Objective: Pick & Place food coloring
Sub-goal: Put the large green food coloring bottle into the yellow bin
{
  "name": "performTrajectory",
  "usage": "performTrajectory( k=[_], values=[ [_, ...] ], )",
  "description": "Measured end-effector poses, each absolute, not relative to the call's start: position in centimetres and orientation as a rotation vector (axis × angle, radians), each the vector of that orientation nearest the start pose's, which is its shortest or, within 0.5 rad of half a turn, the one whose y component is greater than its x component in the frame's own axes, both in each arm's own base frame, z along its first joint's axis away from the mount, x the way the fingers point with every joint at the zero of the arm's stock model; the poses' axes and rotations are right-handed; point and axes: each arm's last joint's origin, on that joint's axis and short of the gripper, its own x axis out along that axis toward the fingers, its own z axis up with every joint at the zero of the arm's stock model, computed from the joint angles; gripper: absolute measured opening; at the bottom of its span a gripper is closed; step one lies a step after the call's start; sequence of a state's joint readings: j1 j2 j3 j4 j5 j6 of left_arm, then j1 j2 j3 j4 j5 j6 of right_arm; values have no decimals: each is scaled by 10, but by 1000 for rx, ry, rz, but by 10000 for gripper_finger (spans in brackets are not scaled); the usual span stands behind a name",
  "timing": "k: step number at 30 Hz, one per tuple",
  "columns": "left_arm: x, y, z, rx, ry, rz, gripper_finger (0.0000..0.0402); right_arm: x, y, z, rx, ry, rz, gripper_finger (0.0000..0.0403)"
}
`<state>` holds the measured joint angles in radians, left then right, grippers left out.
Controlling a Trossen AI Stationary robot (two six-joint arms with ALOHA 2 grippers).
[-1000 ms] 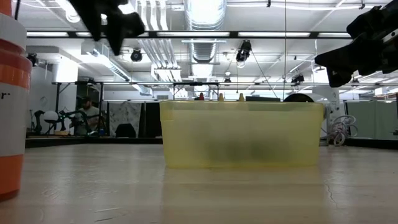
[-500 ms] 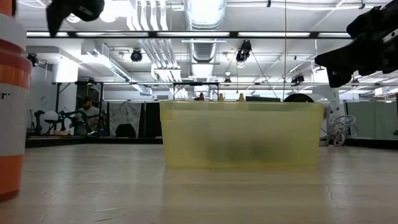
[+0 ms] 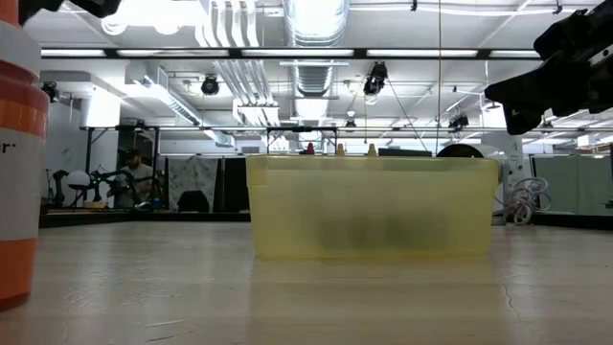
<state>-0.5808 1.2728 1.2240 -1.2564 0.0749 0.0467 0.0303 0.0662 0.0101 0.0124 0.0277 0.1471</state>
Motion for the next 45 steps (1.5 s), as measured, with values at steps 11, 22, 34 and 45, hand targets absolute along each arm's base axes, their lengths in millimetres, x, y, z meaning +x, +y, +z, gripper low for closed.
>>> performTrajectory(
  k=[11,22,34,45],
  values=[
    [169,-134,310,458,1252,-659,186,101,2,163,146,44,-1,13],
    [152,-150,311,537,1221,-720,245,101,2,163,146,44,-1,13],
    [146,-167,303,602,1150,-749,247,101,2,163,148,44,-1,13],
    [144,-164,261,612,1221,-722,247,101,2,163,147,44,-1,13]
  ],
)
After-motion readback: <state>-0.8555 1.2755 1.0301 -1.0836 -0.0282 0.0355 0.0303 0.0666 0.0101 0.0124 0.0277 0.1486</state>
